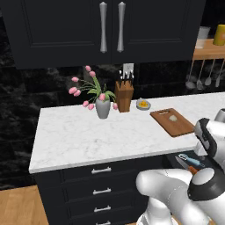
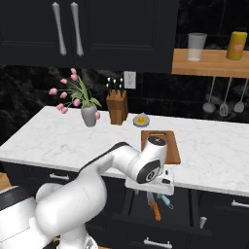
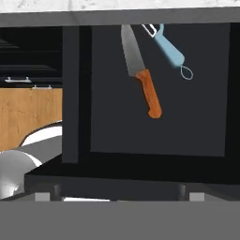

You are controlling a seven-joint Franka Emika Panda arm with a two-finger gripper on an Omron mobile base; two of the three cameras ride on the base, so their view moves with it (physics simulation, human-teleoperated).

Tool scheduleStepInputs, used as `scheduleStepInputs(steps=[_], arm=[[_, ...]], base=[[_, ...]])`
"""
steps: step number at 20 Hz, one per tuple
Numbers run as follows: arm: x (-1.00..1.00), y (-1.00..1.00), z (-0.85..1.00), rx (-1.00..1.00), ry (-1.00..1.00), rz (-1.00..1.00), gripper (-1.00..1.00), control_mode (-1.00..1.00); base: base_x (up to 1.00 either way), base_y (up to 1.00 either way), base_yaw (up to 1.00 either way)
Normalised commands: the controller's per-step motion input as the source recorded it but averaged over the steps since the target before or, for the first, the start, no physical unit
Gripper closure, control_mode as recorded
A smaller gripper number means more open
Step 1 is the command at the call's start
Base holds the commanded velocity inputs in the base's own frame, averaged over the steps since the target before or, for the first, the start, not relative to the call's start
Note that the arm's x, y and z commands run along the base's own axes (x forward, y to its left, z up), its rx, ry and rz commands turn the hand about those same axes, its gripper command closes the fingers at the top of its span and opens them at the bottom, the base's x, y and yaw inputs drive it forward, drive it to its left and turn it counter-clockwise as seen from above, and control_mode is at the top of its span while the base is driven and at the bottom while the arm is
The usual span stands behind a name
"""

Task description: Place the appropriate cutting tool for cutting the garlic skin on the cutting board.

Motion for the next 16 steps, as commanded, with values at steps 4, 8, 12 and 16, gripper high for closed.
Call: scheduleStepInputs(steps=[4, 8, 12, 16], arm=[[0.11, -0.13, -0.69, 0.0, 0.0, 0.0, -1.0, -1.0], [0.0, -0.13, -0.47, 0.0, 0.0, 0.0, -1.0, -1.0], [0.0, -0.02, -0.41, 0.0, 0.05, 0.0, -1.0, -1.0], [0.03, 0.0, -0.32, 0.0, 0.09, 0.0, -1.0, -1.0]], base=[[0.0, 0.0, 0.0], [0.0, 0.0, 0.0], [0.0, 0.0, 0.0], [0.0, 0.0, 0.0]])
